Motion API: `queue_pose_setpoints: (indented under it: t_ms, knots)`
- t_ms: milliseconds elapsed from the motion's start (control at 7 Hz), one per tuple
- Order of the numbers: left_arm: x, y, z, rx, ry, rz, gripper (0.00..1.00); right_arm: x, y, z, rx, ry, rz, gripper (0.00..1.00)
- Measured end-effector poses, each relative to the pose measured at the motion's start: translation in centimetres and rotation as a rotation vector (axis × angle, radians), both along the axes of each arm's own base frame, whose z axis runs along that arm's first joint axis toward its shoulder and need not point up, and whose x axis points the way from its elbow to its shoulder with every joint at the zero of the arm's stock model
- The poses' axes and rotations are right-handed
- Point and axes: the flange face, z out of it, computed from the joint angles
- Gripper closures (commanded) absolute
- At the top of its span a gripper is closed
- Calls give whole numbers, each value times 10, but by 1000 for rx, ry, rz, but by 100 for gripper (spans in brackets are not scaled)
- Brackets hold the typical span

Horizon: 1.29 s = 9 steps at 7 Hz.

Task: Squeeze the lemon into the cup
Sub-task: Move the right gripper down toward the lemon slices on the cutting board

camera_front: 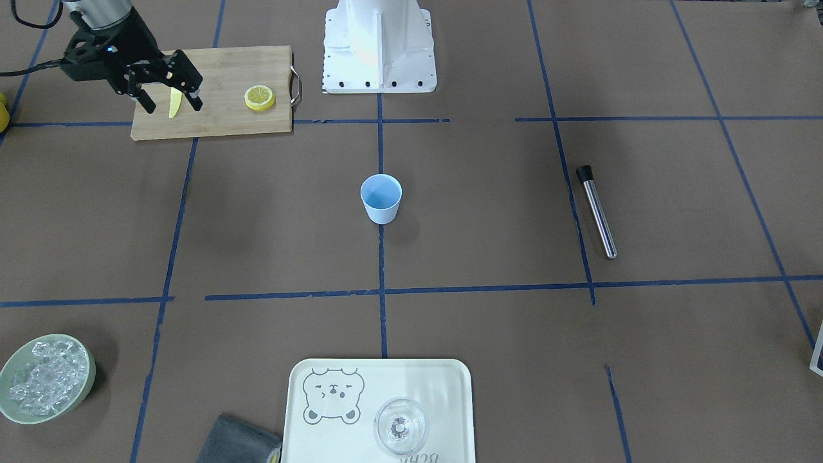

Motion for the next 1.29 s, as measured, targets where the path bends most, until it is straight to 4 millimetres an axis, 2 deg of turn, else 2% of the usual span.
queue_pose_setpoints:
  t_ms: [143, 286, 429, 571, 857, 1143, 1286]
  knots:
    - [0, 0, 2, -1, 0, 2, 0, -33, 24, -7, 25, 9, 20, 0]
    - [0, 0, 3, -2, -1, 3, 0, -70, 38, -23, 25, 22, 29, 0]
    - [0, 0, 5, -4, -1, 4, 0, -107, 46, -45, 14, 49, 34, 0]
    - [0, -1, 7, -8, -1, 4, 0, -133, 54, -61, 6, 73, 42, 0]
    - [0, -1, 11, -14, -1, 5, 0, -152, 68, -63, 2, 99, 49, 0]
    - [0, -1, 14, -17, -2, 5, 0, -154, 75, -50, -6, 111, 50, 0]
    - [0, -1, 13, -17, -2, 5, 0, -150, 79, -37, -6, 102, 51, 0]
